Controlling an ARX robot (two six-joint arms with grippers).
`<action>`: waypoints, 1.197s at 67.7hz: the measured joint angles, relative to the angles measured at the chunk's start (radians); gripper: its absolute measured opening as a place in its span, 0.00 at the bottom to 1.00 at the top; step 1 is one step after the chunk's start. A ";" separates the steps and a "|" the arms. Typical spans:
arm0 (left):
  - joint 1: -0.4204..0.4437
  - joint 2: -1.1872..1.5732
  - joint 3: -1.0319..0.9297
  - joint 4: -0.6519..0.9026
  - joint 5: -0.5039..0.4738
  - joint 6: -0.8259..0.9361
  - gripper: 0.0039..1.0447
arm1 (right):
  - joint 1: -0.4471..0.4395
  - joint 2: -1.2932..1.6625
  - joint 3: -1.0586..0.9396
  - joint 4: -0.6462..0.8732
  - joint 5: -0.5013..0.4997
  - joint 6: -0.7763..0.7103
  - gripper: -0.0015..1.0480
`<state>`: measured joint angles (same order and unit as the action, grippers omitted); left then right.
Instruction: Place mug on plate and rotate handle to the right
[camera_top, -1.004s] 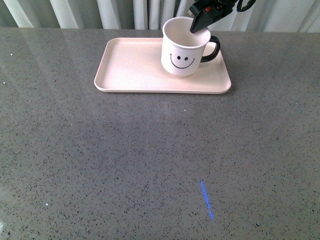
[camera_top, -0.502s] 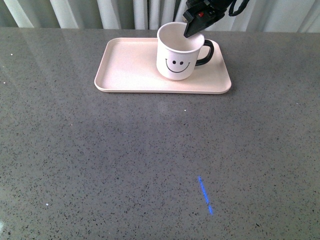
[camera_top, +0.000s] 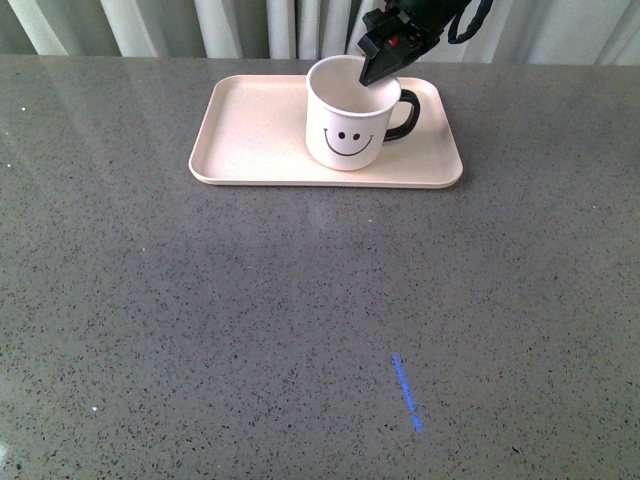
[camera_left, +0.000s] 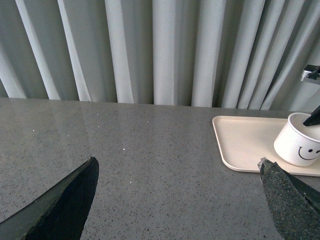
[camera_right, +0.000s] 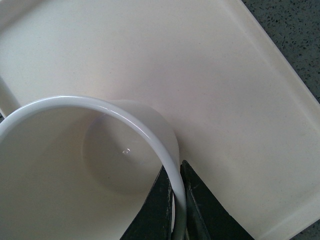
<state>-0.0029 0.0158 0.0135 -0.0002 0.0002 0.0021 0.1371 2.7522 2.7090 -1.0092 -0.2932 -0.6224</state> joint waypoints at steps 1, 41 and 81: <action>0.000 0.000 0.000 0.000 0.000 0.000 0.91 | 0.000 0.000 0.000 0.000 0.000 0.000 0.02; 0.000 0.000 0.000 0.000 0.000 0.000 0.91 | 0.009 0.056 0.132 -0.093 0.035 -0.030 0.34; 0.000 0.000 0.000 0.000 0.000 0.000 0.91 | -0.009 -0.226 -0.247 0.263 -0.079 -0.004 0.91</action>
<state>-0.0029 0.0158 0.0135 -0.0006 0.0002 0.0021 0.1280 2.5259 2.4622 -0.7460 -0.3717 -0.6266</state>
